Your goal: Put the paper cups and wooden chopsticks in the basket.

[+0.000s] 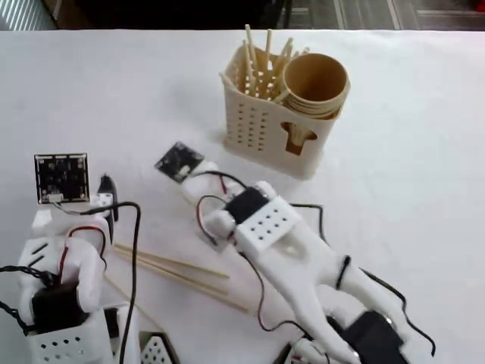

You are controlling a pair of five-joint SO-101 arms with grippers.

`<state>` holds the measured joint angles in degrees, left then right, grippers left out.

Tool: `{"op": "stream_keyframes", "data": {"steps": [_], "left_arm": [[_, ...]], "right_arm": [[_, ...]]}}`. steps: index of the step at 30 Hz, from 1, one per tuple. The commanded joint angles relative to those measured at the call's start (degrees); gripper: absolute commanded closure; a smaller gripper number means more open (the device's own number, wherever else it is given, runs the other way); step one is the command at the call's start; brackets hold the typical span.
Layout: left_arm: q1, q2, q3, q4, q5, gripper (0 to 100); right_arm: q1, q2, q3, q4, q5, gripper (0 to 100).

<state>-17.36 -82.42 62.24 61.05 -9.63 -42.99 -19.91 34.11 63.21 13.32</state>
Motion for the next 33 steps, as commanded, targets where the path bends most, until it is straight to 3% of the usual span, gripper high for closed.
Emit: {"op": "stream_keyframes", "data": {"steps": [1,7,10,16,19,23,33], "left_arm": [[-0.22,-0.57,-0.26,-0.88,0.26,85],[1.19,-0.40,-0.70,-0.97,-0.18,85],[3.38,-0.22,-1.85,-0.44,-3.69,85],[6.73,11.21,-16.09,10.73,-9.23,85],[10.95,21.05,-23.03,16.97,-17.23,85],[16.84,31.34,-26.81,23.74,-33.41,85],[20.88,44.97,-19.60,24.44,-56.79,74]], "right_arm": [[2.68,-8.48,0.62,0.48,-1.76,98.1],[9.45,-14.73,4.92,-1.80,-4.13,98.1],[13.41,-15.25,8.97,-6.20,-5.45,98.1],[19.21,-14.99,14.86,-14.46,-7.21,98.1],[22.55,-14.99,15.03,-15.25,-8.62,98.1],[26.24,-14.99,15.21,-16.40,-9.05,98.1],[28.62,-14.99,15.30,-17.36,-11.34,98.1]]}}
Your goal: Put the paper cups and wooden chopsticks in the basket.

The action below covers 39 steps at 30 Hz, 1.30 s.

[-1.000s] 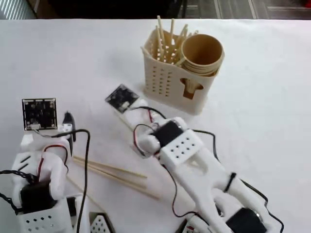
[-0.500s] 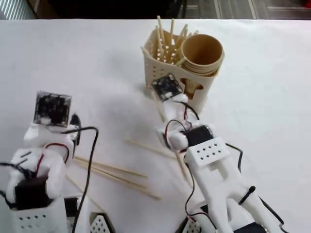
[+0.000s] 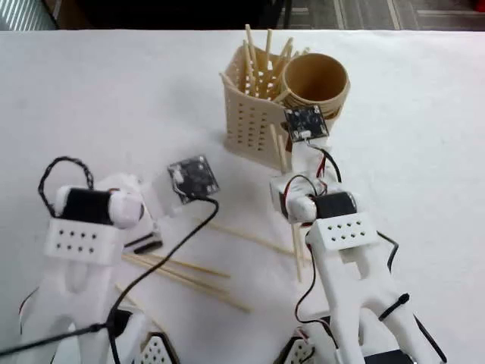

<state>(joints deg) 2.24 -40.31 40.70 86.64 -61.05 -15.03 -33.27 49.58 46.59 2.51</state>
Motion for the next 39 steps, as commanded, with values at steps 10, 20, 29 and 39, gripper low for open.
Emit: {"op": "stream_keyframes", "data": {"steps": [10,20,29,39], "left_arm": [[7.16,10.42,13.63,-12.31,-11.34,74],[11.47,18.33,16.97,-20.48,-7.82,74],[15.43,27.74,13.36,-20.66,-5.27,82],[15.87,37.93,6.59,-20.40,4.04,98]], "right_arm": [[0.75,-1.54,-0.18,-0.75,-0.53,98.1],[2.24,-1.63,-0.18,-0.75,-0.53,98.1],[2.24,-1.63,-0.18,-0.75,-0.53,98.1],[2.24,-1.63,-0.18,-0.66,-0.53,98.1]]}}
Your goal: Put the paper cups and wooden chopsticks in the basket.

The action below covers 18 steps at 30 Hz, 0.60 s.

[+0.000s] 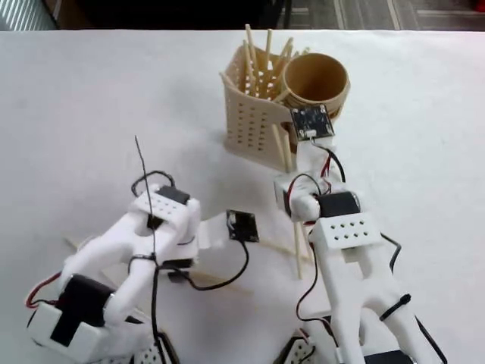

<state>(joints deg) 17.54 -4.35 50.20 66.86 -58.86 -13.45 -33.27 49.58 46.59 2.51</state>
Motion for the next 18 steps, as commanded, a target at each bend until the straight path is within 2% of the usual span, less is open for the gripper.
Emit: {"op": "stream_keyframes", "data": {"steps": [1,14,18], "left_arm": [[0.57,2.51,-3.25,-0.53,2.11,98],[0.04,2.59,-4.31,0.62,6.07,98],[-2.59,2.59,-8.00,3.34,6.15,98]], "right_arm": [[0.66,-1.63,-0.18,-0.66,-0.53,98.1],[0.75,-1.63,0.53,-1.45,-0.53,98.1],[0.75,-1.63,0.53,-1.45,-0.53,98.1]]}}
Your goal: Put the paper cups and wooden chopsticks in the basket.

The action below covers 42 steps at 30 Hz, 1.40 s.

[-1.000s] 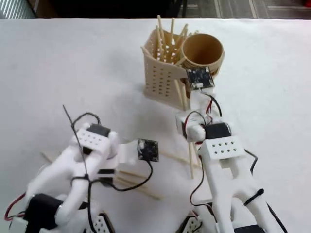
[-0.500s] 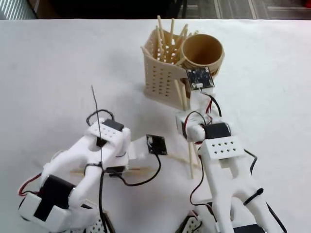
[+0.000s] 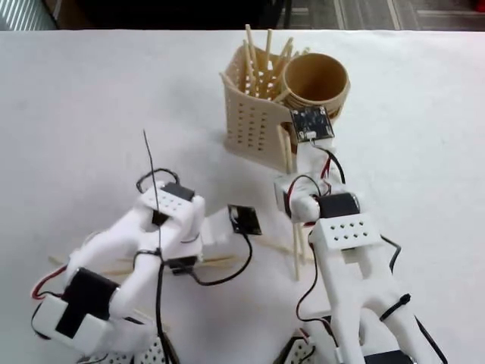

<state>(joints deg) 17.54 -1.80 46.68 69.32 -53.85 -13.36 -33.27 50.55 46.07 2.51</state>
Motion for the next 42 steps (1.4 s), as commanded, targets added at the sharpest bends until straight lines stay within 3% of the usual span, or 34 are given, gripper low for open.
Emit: {"op": "stream_keyframes", "data": {"steps": [1,9,21,32,42], "left_arm": [[-3.56,0.04,-5.98,1.93,1.14,98],[-7.96,-0.13,-15.74,10.20,0.97,98],[-8.40,-17.63,-16.09,15.47,1.05,98],[-12.09,-25.27,-20.92,18.20,1.32,98],[-11.56,-29.76,-38.77,18.81,14.51,98]], "right_arm": [[0.66,-1.63,-0.44,-0.92,-0.53,98.1],[0.66,-1.63,-0.44,-0.92,-0.53,98.1],[0.66,-1.63,-0.44,-0.92,-0.53,98.1],[0.66,-1.63,-0.44,-0.92,-0.62,98.1],[0.66,-1.63,-0.44,-0.92,-0.62,98.1]]}}
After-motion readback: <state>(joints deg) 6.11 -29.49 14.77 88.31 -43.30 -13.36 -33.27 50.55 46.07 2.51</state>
